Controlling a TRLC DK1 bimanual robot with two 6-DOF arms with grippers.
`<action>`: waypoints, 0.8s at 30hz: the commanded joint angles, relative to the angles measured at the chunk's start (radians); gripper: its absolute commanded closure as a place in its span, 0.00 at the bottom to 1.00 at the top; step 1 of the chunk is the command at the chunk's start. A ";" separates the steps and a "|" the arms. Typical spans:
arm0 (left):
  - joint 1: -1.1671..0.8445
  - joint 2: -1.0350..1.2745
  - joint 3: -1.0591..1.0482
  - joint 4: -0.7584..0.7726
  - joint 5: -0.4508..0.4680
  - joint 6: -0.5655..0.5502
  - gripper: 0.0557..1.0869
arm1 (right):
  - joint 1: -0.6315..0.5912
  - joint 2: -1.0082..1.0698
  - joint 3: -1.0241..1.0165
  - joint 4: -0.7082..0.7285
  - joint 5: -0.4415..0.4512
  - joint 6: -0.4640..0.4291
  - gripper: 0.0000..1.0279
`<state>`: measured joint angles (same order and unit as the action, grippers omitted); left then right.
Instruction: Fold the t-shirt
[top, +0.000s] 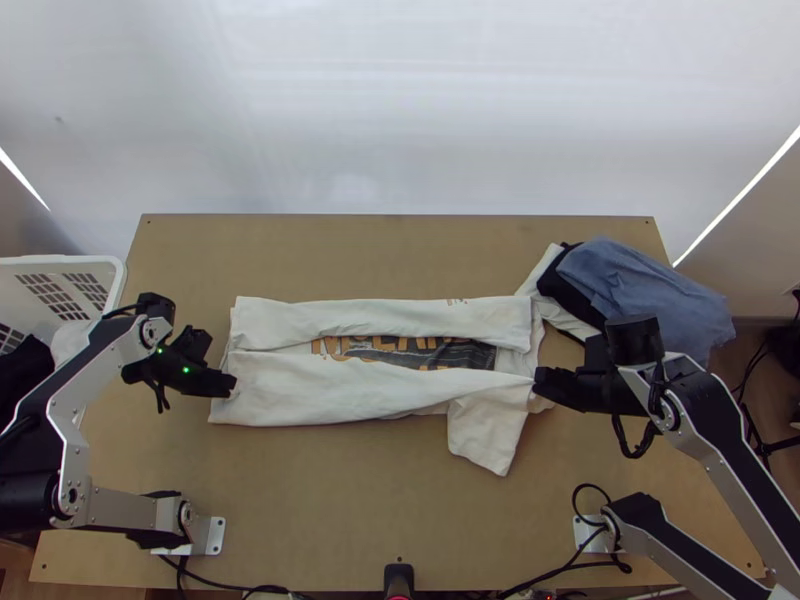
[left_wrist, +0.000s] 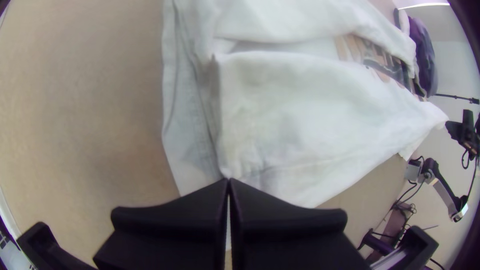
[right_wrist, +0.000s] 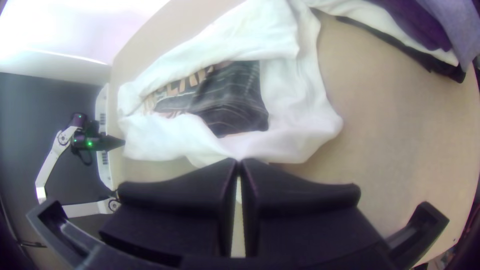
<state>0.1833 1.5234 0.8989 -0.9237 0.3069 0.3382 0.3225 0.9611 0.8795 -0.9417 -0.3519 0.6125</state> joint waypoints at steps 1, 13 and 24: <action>0.015 -0.022 -0.028 0.000 0.006 -0.001 0.97 | 0.000 -0.002 0.003 0.000 -0.001 0.001 0.97; 0.157 -0.152 0.307 -0.049 0.288 -0.377 0.97 | -0.008 0.008 0.024 0.006 -0.001 0.021 0.97; 0.033 -0.397 0.184 -0.125 0.396 -0.450 0.97 | -0.042 0.005 0.070 -0.078 -0.018 0.020 0.97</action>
<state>0.2863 1.2499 1.1351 -0.9855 0.6495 -0.0696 0.2920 0.9695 0.9234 -0.9569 -0.3531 0.6308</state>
